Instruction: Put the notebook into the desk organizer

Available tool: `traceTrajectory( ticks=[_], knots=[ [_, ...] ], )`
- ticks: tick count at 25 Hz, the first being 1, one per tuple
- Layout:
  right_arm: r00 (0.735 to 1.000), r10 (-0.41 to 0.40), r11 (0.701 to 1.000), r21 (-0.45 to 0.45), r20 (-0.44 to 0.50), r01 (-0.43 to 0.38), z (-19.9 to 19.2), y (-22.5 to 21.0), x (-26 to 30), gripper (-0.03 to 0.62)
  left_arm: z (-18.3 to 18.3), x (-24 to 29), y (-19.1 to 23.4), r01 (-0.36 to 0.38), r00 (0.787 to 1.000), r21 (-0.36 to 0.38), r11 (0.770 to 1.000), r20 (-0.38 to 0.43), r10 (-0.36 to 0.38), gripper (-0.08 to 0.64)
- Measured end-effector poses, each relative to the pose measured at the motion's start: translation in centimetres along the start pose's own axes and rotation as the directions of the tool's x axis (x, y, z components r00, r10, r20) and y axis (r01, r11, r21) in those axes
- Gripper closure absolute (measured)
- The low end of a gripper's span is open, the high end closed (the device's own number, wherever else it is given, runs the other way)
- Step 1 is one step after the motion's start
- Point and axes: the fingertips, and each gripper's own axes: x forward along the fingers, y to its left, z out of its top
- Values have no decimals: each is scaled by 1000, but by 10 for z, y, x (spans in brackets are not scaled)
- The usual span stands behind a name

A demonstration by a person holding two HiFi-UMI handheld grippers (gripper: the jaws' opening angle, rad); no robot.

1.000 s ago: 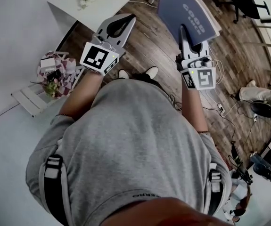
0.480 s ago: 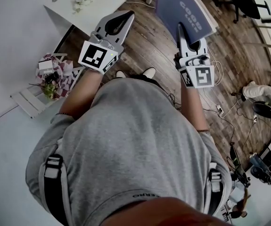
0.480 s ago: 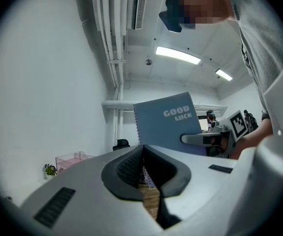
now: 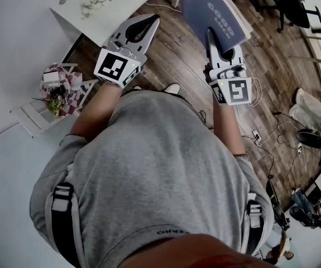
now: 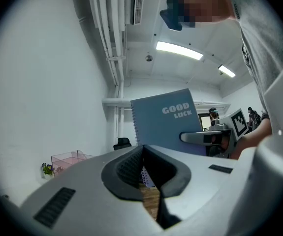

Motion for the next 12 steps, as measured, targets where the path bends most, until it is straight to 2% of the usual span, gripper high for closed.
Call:
traceTrajectory(
  ticks=[12],
  knots=[
    [998, 64, 998, 14, 14, -65, -2, -24, -9, 554, -5, 24, -24, -20, 1000, 7, 1000, -9, 20, 540]
  ],
)
